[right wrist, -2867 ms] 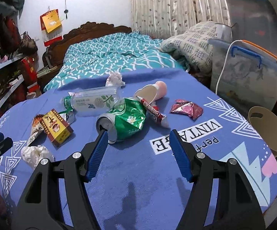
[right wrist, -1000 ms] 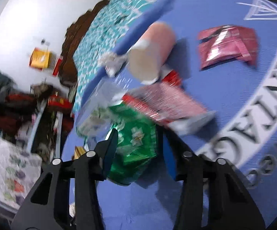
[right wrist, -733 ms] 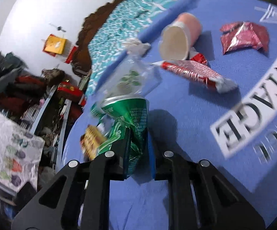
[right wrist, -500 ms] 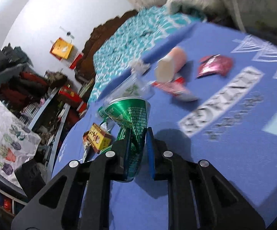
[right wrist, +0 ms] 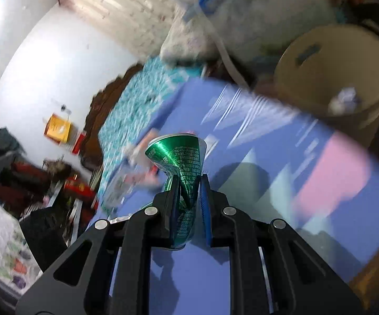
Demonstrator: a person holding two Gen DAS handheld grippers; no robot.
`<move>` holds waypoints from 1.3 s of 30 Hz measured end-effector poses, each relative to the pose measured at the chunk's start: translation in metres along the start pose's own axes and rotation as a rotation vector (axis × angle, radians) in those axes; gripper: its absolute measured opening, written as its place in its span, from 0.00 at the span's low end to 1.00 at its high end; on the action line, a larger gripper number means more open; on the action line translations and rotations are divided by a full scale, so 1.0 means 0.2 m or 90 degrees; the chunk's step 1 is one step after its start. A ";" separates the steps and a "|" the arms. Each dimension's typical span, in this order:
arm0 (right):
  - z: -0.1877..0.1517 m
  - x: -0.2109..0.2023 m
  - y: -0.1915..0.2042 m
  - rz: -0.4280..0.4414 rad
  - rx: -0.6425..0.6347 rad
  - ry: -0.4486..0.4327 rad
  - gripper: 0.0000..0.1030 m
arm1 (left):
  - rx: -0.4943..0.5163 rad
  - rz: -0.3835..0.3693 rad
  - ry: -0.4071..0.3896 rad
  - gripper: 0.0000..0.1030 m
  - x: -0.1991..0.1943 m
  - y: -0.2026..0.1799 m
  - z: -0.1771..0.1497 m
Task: Collect trash
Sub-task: 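Carry the paper and green can to the beige bin and release both, then grasp the crumpled paper ball with red print using the right tool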
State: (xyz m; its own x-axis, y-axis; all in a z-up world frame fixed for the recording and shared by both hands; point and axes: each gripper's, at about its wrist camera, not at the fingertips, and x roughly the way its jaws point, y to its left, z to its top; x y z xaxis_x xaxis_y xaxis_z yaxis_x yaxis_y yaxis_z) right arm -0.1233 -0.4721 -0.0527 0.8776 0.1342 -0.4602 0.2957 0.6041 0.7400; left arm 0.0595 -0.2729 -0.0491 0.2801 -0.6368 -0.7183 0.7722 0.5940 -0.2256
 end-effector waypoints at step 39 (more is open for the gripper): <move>-0.24 0.58 0.63 0.040 -0.220 0.093 0.43 | -0.138 0.193 -0.134 0.66 -0.66 0.60 -0.24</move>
State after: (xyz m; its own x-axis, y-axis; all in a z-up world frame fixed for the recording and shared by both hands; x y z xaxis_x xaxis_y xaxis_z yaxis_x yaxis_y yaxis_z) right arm -0.0013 -0.3424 -0.0359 0.8195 0.2749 -0.5028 0.0762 0.8173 0.5712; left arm 0.0873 -0.0949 -0.0133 0.6039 -0.4902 -0.6285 0.5054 0.8452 -0.1736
